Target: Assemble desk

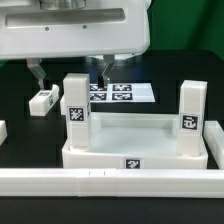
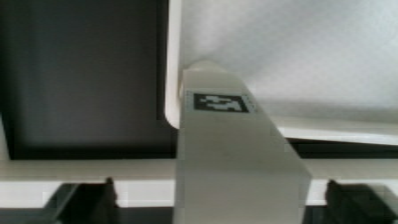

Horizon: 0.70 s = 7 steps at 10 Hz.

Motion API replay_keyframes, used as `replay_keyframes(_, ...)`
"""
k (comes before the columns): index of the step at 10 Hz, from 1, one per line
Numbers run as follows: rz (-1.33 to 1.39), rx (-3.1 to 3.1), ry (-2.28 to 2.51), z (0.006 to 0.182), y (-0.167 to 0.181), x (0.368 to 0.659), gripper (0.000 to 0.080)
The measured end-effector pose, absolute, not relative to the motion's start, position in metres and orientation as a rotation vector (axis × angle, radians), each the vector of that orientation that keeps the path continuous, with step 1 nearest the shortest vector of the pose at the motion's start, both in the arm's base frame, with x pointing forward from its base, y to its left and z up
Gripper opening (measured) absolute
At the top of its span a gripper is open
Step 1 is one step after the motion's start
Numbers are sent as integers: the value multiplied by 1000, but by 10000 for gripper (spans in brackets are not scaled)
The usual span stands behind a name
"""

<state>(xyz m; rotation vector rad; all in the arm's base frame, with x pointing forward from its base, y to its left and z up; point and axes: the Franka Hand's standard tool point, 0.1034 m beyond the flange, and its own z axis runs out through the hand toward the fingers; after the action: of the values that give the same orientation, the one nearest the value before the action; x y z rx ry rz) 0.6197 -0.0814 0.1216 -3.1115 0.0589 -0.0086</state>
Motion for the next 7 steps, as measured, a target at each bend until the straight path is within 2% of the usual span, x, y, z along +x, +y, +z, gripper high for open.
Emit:
replay_keyframes(1, -4, -3111, 57, 120, -80, 619, 500)
replay_keyframes(2, -3, -3110, 55, 119, -79, 618, 327)
replay_keyframes(3, -2, -3110, 55, 119, -79, 618, 288)
replay_keyframes(7, -1, -3106, 161, 119, -79, 618, 288)
